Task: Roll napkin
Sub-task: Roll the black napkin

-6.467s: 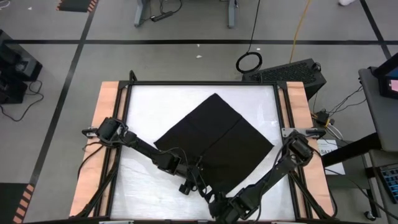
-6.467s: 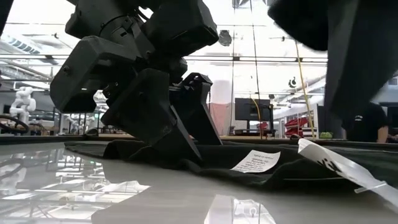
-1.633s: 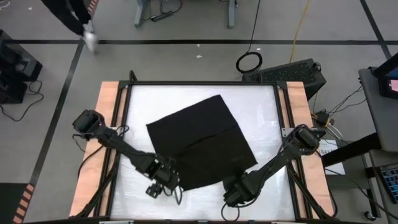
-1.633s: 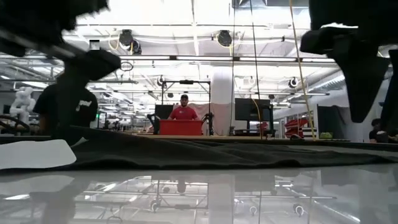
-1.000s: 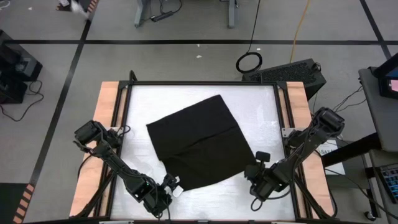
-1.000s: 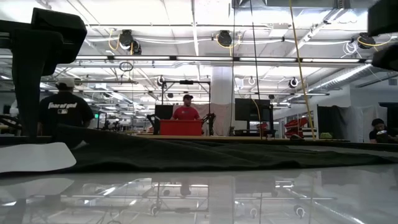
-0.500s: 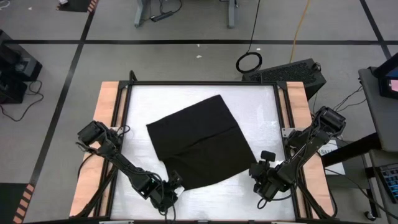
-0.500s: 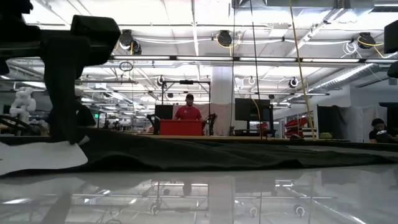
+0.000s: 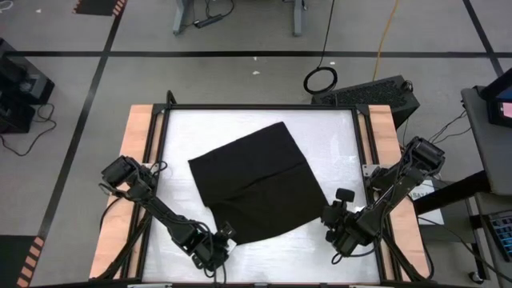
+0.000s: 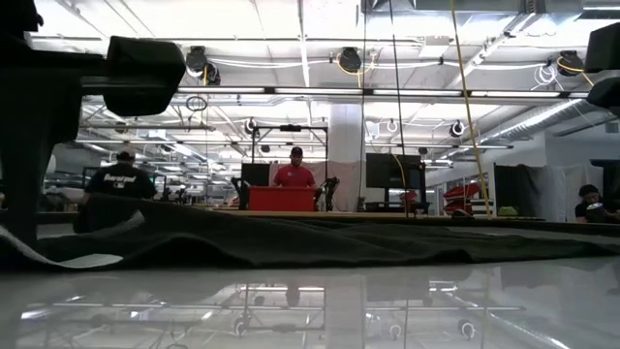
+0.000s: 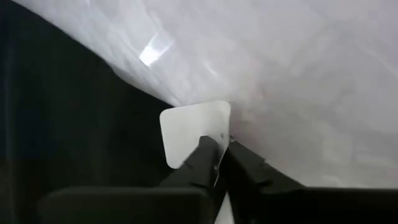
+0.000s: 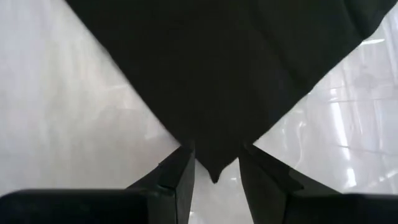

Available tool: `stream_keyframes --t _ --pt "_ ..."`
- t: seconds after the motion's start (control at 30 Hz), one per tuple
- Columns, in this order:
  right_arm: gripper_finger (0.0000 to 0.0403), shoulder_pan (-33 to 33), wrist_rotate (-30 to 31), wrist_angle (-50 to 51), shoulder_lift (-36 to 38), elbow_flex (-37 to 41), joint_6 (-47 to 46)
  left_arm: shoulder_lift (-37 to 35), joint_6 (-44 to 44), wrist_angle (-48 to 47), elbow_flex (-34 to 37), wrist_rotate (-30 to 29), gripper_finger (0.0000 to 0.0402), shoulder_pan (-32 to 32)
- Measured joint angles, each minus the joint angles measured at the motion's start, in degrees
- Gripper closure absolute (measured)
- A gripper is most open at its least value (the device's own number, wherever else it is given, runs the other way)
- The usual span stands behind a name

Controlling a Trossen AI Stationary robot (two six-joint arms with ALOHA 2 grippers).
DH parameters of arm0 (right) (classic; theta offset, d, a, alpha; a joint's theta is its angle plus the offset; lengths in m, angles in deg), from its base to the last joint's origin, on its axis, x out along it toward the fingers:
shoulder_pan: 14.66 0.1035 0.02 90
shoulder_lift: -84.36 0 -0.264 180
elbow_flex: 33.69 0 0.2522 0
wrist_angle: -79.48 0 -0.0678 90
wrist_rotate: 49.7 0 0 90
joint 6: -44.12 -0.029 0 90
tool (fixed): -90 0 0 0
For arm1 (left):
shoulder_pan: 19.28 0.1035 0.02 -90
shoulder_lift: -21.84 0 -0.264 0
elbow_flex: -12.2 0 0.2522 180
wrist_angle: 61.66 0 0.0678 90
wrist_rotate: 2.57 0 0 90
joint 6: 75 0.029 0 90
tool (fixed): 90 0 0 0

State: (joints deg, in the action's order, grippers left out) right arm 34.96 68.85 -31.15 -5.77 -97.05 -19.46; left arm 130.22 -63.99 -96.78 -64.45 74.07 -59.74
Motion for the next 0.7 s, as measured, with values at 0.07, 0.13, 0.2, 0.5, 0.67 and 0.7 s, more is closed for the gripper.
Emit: stream_keyframes --t 0.07,0.13,0.2,0.5,0.67,0.7 --pt "0.0287 0.0 0.5 0.0 0.0 0.0 0.8 0.0 -0.1 0.0 0.0 0.0 0.0393 0.0" --pt "0.0287 0.0 0.5 -0.2 0.0 0.0 1.4 0.0 -0.6 0.0 0.0 0.0 0.0393 0.0" --pt "0.0287 0.0 0.5 -0.9 0.0 0.0 2.3 0.0 -1.5 0.0 0.0 0.2 0.0395 0.0" --pt "0.0245 -0.2 1.6 -3.6 0.0 0.0 2.9 -1.0 -5.1 -0.4 0.1 0.7 0.0399 -1.0" --pt "0.0211 -0.3 -1.1 -5.2 0.0 0.8 2.6 -1.1 -7.5 -1.0 0.1 0.7 0.04 -2.3" --pt "0.0209 -0.4 -2.4 -5.7 0.0 1.7 2.1 -1.1 -7.8 -1.1 0.1 0.7 0.04 -2.6"
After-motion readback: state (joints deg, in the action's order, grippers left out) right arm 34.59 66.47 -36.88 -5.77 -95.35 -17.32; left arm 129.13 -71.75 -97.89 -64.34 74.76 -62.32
